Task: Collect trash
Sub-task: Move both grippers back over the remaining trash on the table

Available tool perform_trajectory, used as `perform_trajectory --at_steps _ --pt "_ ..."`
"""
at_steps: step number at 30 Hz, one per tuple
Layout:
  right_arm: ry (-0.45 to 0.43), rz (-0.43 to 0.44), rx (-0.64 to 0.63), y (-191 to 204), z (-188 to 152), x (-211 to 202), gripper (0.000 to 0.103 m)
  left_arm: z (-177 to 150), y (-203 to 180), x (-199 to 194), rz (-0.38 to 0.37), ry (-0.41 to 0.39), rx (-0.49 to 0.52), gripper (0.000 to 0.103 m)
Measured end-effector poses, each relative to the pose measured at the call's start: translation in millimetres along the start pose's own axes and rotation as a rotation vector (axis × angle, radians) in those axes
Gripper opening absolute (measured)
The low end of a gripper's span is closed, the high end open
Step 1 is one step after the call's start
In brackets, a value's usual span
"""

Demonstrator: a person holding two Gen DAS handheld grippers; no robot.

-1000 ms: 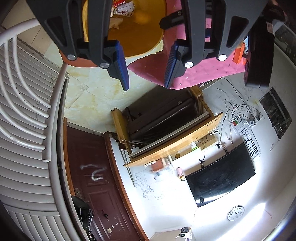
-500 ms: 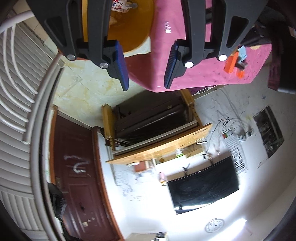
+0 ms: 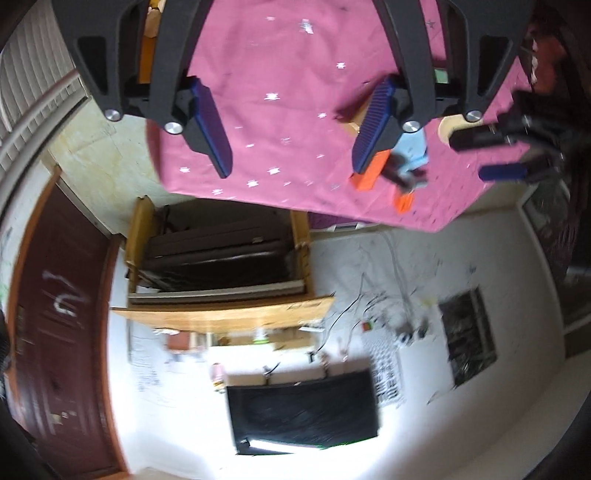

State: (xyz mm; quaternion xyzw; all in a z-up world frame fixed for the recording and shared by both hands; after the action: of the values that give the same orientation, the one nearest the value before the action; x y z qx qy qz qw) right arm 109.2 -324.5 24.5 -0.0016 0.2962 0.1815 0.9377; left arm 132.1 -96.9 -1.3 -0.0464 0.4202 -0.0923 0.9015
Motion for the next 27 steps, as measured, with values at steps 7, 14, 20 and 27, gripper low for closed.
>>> perform_trajectory --at_steps 7,14,20,27 --pt "0.057 0.029 -0.049 34.4 -6.5 26.9 0.07 -9.5 57.9 -1.5 0.06 0.026 -0.111 0.094" --pt "0.102 0.033 -0.064 45.7 -16.2 44.2 0.073 -20.4 74.4 1.8 0.063 0.049 -0.164 0.094" --pt "0.134 0.029 -0.076 50.8 -23.4 53.7 0.077 -24.2 77.4 5.8 0.055 0.061 -0.174 0.094" --pt "0.183 0.032 -0.109 63.7 -32.4 70.3 0.08 -27.1 78.7 16.1 0.04 0.084 -0.176 0.094"
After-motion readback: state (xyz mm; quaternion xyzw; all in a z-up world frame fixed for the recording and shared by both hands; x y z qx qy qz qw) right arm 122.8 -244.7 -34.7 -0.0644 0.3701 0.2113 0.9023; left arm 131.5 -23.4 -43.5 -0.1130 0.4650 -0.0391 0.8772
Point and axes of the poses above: each gripper's, at about its wrist camera, not at the fingertips, and x roughly the way its jaws point, y to its left, z to its top, the point moved 3 cm from there along x, roughly the way its jaws point, and after that the axes turned 3 degrees about -z, right-handed, at the moved point
